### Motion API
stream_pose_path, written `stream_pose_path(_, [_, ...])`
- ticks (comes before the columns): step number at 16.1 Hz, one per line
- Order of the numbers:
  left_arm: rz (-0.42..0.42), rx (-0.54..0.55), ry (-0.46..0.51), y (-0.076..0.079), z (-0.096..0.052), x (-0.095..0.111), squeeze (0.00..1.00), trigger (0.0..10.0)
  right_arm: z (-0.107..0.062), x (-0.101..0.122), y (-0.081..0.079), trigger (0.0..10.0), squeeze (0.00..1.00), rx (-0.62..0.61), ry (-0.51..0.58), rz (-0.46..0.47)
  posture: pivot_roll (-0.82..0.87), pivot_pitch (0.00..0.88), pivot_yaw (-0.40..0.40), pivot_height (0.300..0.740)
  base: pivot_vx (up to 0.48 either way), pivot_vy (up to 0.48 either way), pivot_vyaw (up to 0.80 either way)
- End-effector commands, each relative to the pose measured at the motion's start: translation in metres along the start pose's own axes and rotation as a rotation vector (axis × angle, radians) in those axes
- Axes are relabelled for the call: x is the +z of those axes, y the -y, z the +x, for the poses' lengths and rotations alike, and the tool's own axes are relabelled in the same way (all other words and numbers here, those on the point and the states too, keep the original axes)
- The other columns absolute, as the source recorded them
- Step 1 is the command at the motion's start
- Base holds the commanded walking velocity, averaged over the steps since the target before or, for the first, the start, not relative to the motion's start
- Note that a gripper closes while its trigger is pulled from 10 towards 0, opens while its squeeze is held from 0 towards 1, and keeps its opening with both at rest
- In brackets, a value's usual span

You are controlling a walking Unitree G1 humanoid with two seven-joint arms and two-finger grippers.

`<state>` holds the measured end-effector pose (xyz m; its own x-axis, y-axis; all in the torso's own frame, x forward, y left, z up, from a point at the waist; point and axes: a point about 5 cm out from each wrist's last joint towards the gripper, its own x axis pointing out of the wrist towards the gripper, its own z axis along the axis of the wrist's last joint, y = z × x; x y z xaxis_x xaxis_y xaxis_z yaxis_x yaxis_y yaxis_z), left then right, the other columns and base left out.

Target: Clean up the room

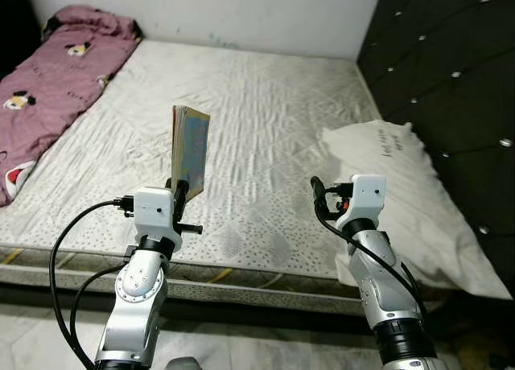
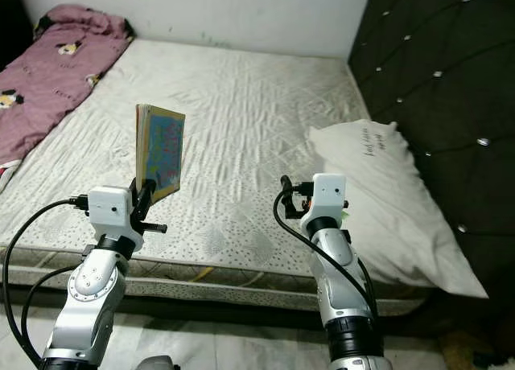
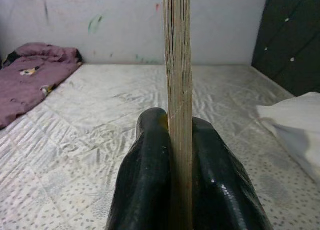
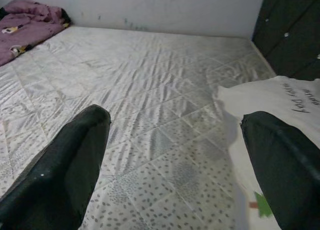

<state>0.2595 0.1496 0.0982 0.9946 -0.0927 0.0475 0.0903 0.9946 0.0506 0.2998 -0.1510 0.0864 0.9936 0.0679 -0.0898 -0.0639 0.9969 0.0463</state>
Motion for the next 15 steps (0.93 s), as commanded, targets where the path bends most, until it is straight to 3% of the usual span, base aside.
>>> stream_pose_path(1, [0.002, -0.009, 0.053, -0.0002, 0.0030, 0.0100, 0.00, 10.0, 0.0009, 0.0016, 0.0009, 10.0, 0.00, -0.001, 0.003, -0.008, 0.05, 0.000, -0.054, 0.740, 0.360, 0.000, 0.00])
stream_pose_path(9, [0.004, -0.008, 0.052, -0.0003, 0.0039, 0.0097, 0.00, 10.0, 0.0019, 0.0017, 0.0007, 10.0, 0.00, -0.001, 0.004, -0.008, 0.06, 0.000, -0.055, 0.740, 0.358, 0.000, 0.00])
stream_pose_path(15, [0.017, 0.007, 0.029, -0.0003, 0.0047, 0.0061, 0.00, 10.0, 0.0016, 0.0013, 0.0018, 10.0, 0.00, -0.004, 0.003, -0.006, 0.06, 0.000, -0.057, 0.740, 0.000, 0.000, 0.00])
